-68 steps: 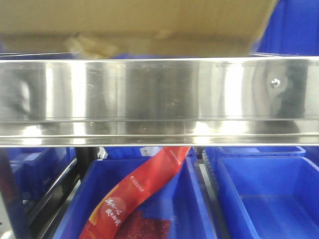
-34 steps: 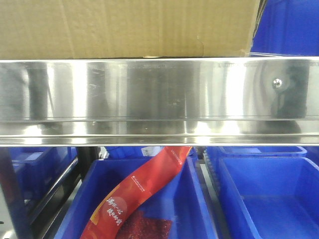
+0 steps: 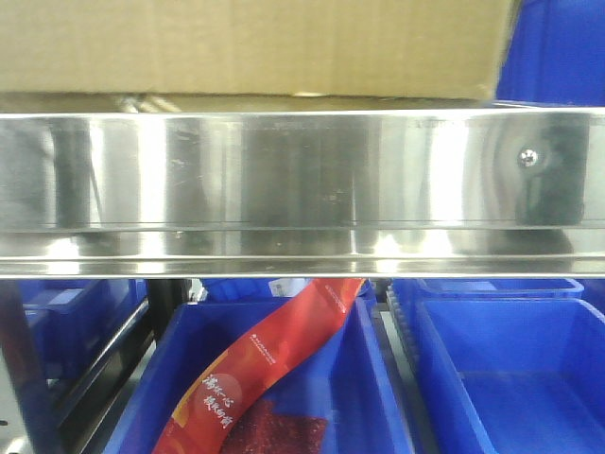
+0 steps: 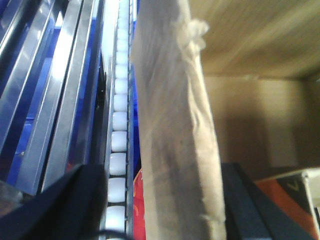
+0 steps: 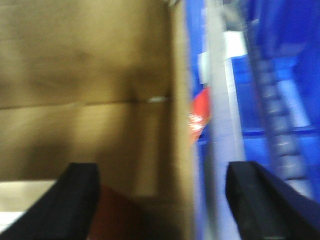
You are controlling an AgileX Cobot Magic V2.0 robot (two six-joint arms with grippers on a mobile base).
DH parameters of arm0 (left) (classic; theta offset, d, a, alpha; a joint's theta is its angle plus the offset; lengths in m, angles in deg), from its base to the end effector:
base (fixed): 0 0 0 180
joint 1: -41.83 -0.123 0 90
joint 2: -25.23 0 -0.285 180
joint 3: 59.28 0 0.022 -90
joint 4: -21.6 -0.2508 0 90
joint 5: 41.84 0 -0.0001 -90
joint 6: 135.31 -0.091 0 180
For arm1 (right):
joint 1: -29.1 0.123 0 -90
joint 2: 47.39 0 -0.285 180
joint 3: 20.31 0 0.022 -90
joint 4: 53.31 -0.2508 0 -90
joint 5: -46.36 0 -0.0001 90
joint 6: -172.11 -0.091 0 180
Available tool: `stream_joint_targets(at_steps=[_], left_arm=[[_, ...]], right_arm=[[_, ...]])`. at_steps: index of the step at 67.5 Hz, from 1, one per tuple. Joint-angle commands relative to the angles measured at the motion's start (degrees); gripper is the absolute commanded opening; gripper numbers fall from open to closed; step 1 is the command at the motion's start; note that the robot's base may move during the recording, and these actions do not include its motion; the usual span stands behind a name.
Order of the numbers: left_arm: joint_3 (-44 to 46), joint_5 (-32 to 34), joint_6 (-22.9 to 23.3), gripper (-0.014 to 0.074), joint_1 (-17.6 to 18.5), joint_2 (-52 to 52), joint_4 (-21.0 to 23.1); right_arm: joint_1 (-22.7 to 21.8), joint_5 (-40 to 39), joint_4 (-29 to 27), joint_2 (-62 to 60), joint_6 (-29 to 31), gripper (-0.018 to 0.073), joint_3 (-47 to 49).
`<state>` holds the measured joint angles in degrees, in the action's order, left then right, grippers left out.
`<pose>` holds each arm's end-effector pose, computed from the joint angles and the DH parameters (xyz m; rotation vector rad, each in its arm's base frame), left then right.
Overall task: Stack two boxes on right shelf middle
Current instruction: 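Lower the held boxes onto the middle steel shelf level with both grippers, then open both grippers to release the box walls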
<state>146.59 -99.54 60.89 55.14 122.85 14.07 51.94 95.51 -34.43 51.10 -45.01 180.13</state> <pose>0.3323 -0.0682 0.4476 -0.0368 2.2526 -0.1136 0.3354 0.1171 0.4269 0.1704 2.1713 0.2009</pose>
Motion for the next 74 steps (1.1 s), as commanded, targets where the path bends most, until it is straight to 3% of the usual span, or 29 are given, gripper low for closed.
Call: stream_joint_targets(at_steps=[1, 20, 25, 36, 41, 43, 54, 59, 65, 74], left_arm=[[0.1, 0.1, 0.2, 0.0361, 0.0, 0.1, 0.9], [0.1, 0.9, 0.2, 0.0358, 0.0, 0.0, 0.9], [0.8, 0.8, 0.2, 0.0318, 0.2, -0.5, 0.9], [2.4, 1.6, 0.2, 0.0030, 1.2, -2.5, 0.9], [2.4, 2.4, 0.2, -0.0108, 1.2, -2.8, 0.8], [2.4, 2.4, 0.1, -0.0109, 1.2, -2.8, 0.8], [2.3, 1.2, 0.1, -0.0109, 1.2, -3.2, 1.8], [1.0, 3.2, -1.1, -0.0109, 1.2, -5.0, 3.6], [-5.2, 9.1, -3.1, -0.0109, 2.5, -9.4, 3.7], [-20.0, 22.5, -3.8, -0.0109, 5.0, -18.7, 3.4]], right_arm=[[-0.5, 2.7, 0.9, -0.2, 0.2, 0.0418, 0.3], [-0.5, 4.0, 0.9, -0.3, 3.8, 0.0388, 4.4], [-0.4, 5.3, 0.5, -1.0, 3.8, 0.0339, 5.1], [-0.4, 6.1, -0.1, -3.9, 4.0, 0.0074, 5.5], [-0.4, 6.7, -0.1, -4.2, 4.0, -0.0101, 5.5], [-0.4, 7.0, 0.1, -4.2, 4.0, -0.0163, 5.5], [-0.4, 8.4, 0.0, -4.4, 4.9, -0.0168, 5.5], [0.1, 6.8, 0.1, -5.2, 8.7, -0.0168, 4.1], [0.2, 1.8, 0.4, -7.8, 11.6, -0.0168, -0.3], [0.2, -13.2, 0.9, -15.2, 11.6, -0.0168, -14.7]])
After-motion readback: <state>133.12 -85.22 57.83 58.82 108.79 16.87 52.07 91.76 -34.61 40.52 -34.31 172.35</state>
